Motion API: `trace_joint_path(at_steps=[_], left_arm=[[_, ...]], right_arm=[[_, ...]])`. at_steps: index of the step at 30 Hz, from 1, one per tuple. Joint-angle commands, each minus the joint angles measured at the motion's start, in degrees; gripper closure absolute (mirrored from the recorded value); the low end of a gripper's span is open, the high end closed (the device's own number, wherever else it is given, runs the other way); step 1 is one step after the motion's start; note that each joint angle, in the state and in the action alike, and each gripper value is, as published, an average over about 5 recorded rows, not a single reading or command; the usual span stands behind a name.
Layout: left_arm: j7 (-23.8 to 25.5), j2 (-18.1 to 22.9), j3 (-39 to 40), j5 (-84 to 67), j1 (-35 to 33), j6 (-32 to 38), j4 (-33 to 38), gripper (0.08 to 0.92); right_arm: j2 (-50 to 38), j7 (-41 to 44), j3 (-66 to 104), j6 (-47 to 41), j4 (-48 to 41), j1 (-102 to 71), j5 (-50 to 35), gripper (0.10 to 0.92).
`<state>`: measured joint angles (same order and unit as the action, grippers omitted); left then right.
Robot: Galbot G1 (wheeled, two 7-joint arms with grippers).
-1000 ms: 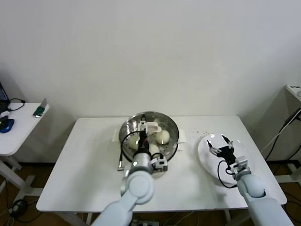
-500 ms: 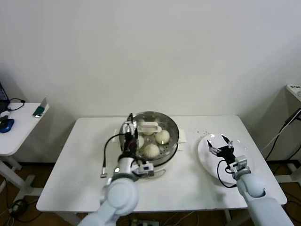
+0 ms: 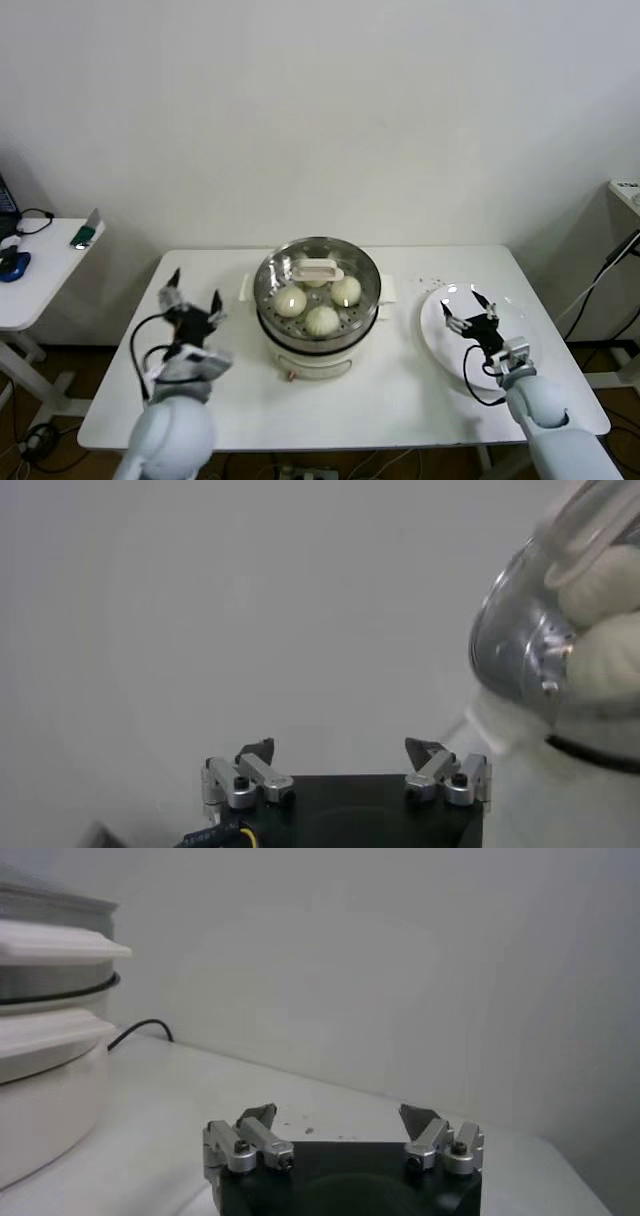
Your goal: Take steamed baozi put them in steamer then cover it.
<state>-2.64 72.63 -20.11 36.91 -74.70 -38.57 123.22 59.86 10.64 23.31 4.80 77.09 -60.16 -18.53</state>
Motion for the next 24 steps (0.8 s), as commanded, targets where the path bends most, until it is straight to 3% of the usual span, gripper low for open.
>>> trace_joint_path(at_steps=[1, 11, 24], left_arm=[[-8.3, 6.9, -20.6, -37.2, -14.9, 42.0, -6.1, 0.177], [-8.6, 7.1, -20.0, -42.3, -15.0, 45.5, -12.4, 0.177], [-6.9, 7.1, -20.7, -41.4, -15.9, 44.5, -12.4, 0.177]], right_arm=[[0.0, 0.8, 2.3, 0.3, 2.5, -3.5, -0.8, 0.203], [0.2, 1.7, 5.0, 0.4, 5.2, -6.0, -3.2, 0.203], [0.5, 1.6, 7.6, 0.3, 8.4, -8.5, -4.0, 0.203]])
